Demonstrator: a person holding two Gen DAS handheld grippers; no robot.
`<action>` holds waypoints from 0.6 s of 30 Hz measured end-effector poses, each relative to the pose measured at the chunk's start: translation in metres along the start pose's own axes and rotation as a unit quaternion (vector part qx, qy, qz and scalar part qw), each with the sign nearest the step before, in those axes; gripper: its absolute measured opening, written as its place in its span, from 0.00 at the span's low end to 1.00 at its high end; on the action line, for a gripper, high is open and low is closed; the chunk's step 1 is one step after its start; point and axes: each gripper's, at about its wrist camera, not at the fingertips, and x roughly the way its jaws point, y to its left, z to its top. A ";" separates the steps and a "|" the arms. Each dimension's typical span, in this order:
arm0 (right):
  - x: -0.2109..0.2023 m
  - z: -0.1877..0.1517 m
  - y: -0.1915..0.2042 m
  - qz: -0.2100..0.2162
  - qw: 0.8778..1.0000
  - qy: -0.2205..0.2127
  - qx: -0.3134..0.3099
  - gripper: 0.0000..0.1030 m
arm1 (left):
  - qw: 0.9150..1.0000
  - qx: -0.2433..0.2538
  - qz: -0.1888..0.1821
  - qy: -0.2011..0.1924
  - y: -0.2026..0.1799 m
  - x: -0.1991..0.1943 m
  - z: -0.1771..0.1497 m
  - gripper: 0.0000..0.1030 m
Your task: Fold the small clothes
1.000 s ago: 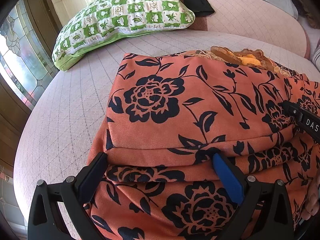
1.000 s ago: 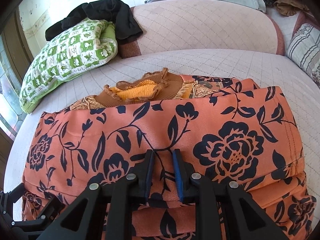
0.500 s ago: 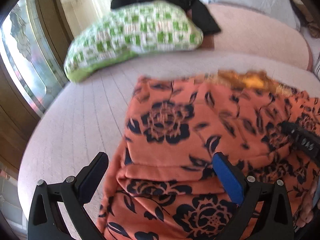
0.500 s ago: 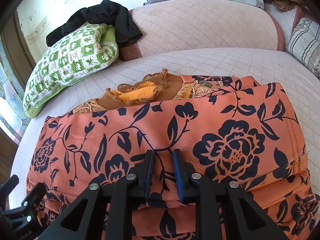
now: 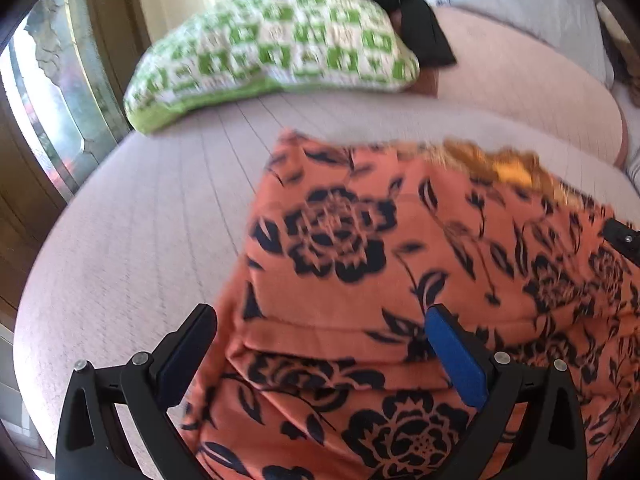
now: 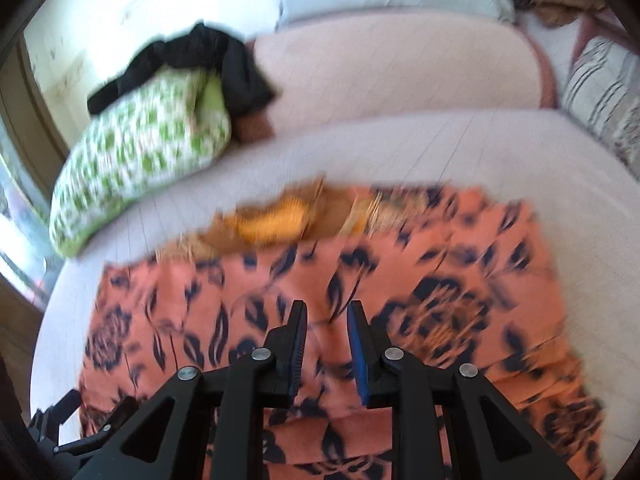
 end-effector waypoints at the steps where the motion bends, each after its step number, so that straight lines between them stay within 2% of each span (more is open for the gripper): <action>1: -0.005 0.004 -0.004 -0.008 1.000 -0.012 0.000 0.23 | 1.000 0.000 -0.002 -0.002 0.001 -0.001 -0.002 1.00; 3: -0.008 0.006 -0.014 -0.023 1.000 -0.015 0.008 0.23 | 1.000 0.006 -0.010 0.014 -0.002 0.003 -0.003 1.00; 4: -0.005 0.004 -0.021 -0.030 0.999 -0.009 0.016 0.23 | 0.999 0.014 -0.014 0.036 -0.006 0.011 -0.005 1.00; 5: 0.003 0.001 -0.028 -0.036 0.999 0.007 0.023 0.24 | 0.998 0.025 -0.013 0.056 -0.009 0.018 -0.008 1.00; 6: 0.011 -0.003 -0.035 -0.044 0.998 0.027 0.027 0.25 | 0.998 0.034 -0.006 0.059 -0.012 0.021 -0.010 1.00; 7: 0.028 -0.012 -0.043 -0.056 0.996 0.066 0.035 0.26 | 0.998 0.039 -0.001 0.047 -0.014 0.018 -0.011 1.00; 8: 0.031 -0.017 -0.048 -0.045 0.996 0.061 0.041 0.26 | 0.998 0.042 0.002 0.046 -0.015 0.017 -0.010 1.00; 9: 0.025 -0.021 -0.050 -0.036 0.998 0.024 0.045 0.27 | 0.998 0.044 0.001 0.048 -0.015 0.017 -0.011 1.00; 15: 0.023 -0.016 -0.039 -0.049 0.998 0.036 0.019 0.30 | 0.998 0.037 -0.004 0.045 -0.007 0.016 -0.010 1.00; 18: 0.016 -0.015 -0.037 -0.037 0.998 0.052 0.018 0.31 | 0.999 0.043 0.008 0.021 -0.011 0.002 -0.016 1.00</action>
